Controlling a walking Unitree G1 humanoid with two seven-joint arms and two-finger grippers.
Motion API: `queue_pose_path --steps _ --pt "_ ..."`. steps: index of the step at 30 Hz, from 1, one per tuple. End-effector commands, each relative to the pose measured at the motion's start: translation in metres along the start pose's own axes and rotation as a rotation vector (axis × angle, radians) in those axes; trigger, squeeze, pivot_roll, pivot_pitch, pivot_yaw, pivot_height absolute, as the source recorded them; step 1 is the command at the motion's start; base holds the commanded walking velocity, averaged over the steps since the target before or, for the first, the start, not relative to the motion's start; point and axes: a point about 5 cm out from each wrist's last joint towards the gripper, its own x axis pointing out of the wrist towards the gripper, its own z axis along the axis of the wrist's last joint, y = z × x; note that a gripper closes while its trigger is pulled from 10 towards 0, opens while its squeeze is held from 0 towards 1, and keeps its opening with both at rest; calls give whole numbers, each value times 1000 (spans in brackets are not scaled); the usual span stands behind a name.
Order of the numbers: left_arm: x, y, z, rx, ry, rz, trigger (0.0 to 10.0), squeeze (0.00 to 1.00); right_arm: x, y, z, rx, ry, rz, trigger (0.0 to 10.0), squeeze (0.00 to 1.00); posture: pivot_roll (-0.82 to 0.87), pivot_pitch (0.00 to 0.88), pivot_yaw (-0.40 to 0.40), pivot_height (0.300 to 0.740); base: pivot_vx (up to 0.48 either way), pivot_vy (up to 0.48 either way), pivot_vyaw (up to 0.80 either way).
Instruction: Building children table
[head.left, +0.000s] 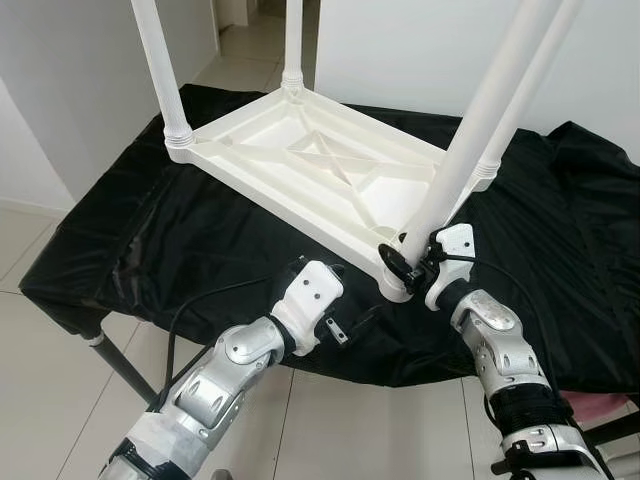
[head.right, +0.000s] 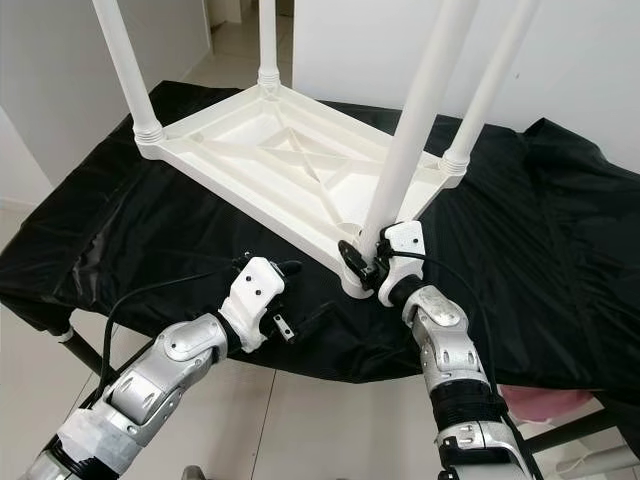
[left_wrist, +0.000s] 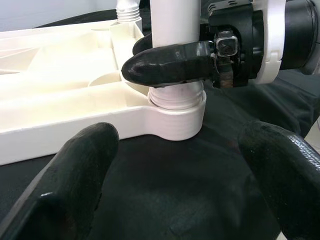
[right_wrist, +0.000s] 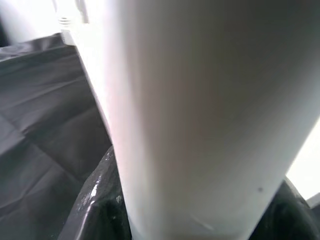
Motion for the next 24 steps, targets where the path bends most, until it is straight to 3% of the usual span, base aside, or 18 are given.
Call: queue_pose_path --steps 1,2,6,14,17,20,24 --pt "-1 -7 -1 8 2 -100 10000 0 -4 -2 -4 20 32 -98 10000 0 11 49 -58 740 0 0 0" --pt "-2 -8 -1 6 3 -99 10000 0 -7 1 -9 67 55 -219 10000 0 12 48 -61 740 0 0 0" --pt "-2 -8 -2 5 3 -99 10000 0 -11 3 -13 61 70 -288 10000 0 12 48 -61 740 0 0 0" --pt "-3 -7 -2 11 8 -106 10000 0 -27 11 -20 149 65 -656 10000 0 11 47 -52 740 0 0 0" --pt "-2 -7 -2 10 6 -106 10000 0 -28 14 -19 158 65 -698 10000 0 10 46 -50 740 0 0 0" --pt "-2 -9 -2 8 8 -125 10000 0 -17 39 -12 165 39 -601 10000 0 2 43 -38 740 0 0 0" --pt "-2 -9 -2 13 10 -129 10000 0 -19 38 -10 163 33 -607 10000 0 5 42 -40 740 0 0 0"
